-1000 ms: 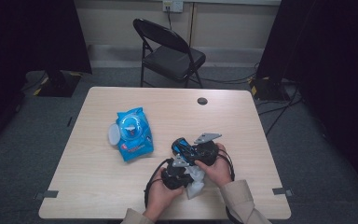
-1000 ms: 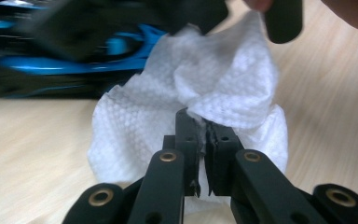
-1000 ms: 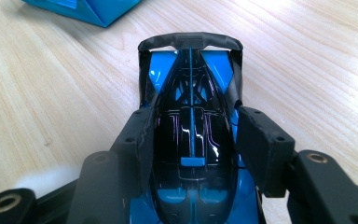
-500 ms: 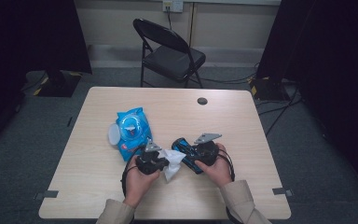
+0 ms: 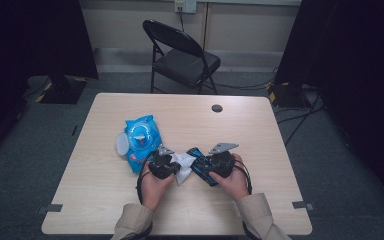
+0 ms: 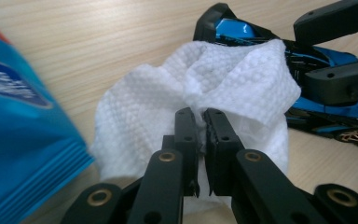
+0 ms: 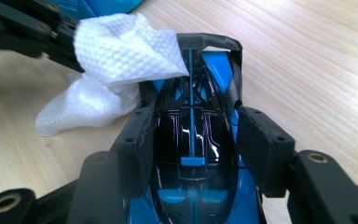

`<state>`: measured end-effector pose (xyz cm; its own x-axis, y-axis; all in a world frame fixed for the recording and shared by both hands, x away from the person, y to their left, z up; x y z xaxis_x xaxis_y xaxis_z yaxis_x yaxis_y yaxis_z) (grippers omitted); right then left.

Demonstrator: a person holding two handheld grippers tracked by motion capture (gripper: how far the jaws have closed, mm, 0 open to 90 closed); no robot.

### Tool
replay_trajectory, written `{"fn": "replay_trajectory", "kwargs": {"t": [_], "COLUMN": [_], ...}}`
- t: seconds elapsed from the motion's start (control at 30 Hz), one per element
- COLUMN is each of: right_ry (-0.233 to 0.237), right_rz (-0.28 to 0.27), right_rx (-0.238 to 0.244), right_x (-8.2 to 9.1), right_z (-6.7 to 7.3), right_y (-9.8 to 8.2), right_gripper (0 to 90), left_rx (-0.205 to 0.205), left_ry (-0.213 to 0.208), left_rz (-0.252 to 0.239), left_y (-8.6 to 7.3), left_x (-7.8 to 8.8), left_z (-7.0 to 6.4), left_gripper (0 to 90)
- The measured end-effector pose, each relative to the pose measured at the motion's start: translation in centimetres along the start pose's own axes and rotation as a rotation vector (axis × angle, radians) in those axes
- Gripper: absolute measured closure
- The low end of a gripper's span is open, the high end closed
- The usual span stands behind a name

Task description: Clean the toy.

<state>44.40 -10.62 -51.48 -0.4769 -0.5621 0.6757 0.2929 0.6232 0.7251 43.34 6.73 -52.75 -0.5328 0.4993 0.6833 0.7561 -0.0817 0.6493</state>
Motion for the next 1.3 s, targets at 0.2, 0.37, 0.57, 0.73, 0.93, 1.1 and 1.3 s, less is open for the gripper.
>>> {"fn": "replay_trajectory", "kwargs": {"t": [0.2,0.37,0.57,0.73,0.93,1.1,1.3], "right_ry": [-0.003,-0.002,-0.003,-0.002,-0.004,-0.003,-0.004], "right_rz": [0.003,0.005,0.004,0.005,0.005,0.005,0.005], "right_rx": [0.003,0.002,0.003,0.004,0.005,0.001,0.003], "right_x": [0.0,0.0,0.0,0.0,0.0,0.0,-0.1], "right_z": [0.0,0.0,0.0,0.0,0.0,0.0,0.0], "right_y": [0.0,0.0,0.1,0.1,0.1,0.1,0.1], "right_gripper": [47.6,47.6,47.6,47.6,47.6,47.6,47.6], "left_rx": [-0.014,-0.022,-0.044,-0.062,-0.099,-0.116,-0.131], "left_ry": [0.0,-0.01,-0.036,-0.064,-0.083,-0.101,-0.115], "left_rz": [0.027,0.039,0.065,0.088,0.1,0.11,0.118], "left_y": [0.2,0.1,-0.3,-0.7,-1.3,-1.6,-2.0], "left_x": [-0.7,-0.9,-0.9,-0.9,-1.0,-1.1,-1.1], "left_z": [-0.4,-0.8,-1.9,-2.9,-4.3,-5.1,-6.0], "left_gripper": [84.2,84.8,85.4,85.4,85.4,85.4,85.4]}}
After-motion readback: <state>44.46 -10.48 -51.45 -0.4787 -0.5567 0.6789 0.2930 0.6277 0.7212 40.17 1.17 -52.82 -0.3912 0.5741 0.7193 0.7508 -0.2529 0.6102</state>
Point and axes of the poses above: each handheld gripper's, and its own axes: x roughly backward along the jaws, y roughly out of its top, z roughly to its left, the point moved 5 cm from there along -x, roughly forward along the jaws, and after that the axes turned 13 degrees about x, right-handed, at the moved point
